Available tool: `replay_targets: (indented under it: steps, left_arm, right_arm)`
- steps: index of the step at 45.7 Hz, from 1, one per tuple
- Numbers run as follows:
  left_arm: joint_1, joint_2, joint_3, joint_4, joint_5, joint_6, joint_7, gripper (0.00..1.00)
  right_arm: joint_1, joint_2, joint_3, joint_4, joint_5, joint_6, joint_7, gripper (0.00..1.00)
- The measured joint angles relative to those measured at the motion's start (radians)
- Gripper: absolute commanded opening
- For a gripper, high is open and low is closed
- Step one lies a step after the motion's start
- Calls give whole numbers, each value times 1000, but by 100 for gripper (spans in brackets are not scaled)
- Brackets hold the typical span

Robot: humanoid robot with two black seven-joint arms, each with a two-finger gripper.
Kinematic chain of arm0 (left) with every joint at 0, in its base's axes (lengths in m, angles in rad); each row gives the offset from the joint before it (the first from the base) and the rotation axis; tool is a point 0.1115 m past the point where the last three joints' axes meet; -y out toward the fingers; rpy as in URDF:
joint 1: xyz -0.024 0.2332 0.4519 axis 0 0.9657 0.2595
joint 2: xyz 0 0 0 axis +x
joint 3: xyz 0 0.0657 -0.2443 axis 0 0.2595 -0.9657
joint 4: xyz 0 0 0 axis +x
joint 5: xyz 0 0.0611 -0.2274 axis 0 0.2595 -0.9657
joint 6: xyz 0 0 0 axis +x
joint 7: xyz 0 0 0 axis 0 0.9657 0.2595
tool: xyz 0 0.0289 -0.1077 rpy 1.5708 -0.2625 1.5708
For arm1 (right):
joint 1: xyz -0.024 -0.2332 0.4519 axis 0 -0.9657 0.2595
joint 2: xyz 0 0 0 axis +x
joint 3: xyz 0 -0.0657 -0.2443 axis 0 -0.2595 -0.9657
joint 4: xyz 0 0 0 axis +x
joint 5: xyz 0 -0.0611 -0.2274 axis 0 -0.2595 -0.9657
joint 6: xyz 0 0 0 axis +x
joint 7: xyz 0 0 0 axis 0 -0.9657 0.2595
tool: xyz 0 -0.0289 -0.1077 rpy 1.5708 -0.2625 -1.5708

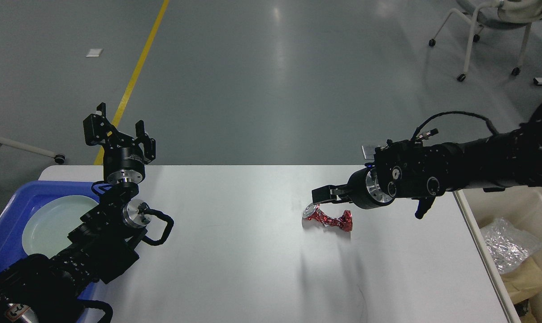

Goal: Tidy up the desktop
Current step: 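Lower the right gripper and grasp the red-and-white wrapper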

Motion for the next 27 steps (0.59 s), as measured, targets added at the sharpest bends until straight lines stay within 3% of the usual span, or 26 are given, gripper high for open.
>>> replay_targets:
  steps: [14,20,27]
  left_arm:
    - [0,0,0,0,0,0,0,100]
    - [0,0,0,0,0,0,0,100]
    - [0,0,0,0,0,0,0,100]
  right_arm:
    - [-232,54,-4,-253,-110,-86,-29,93]
    - [-296,60,-5,-317,-131,-91,-31,85]
    - [-334,61,-5,-330,-143,-91,-32,67]
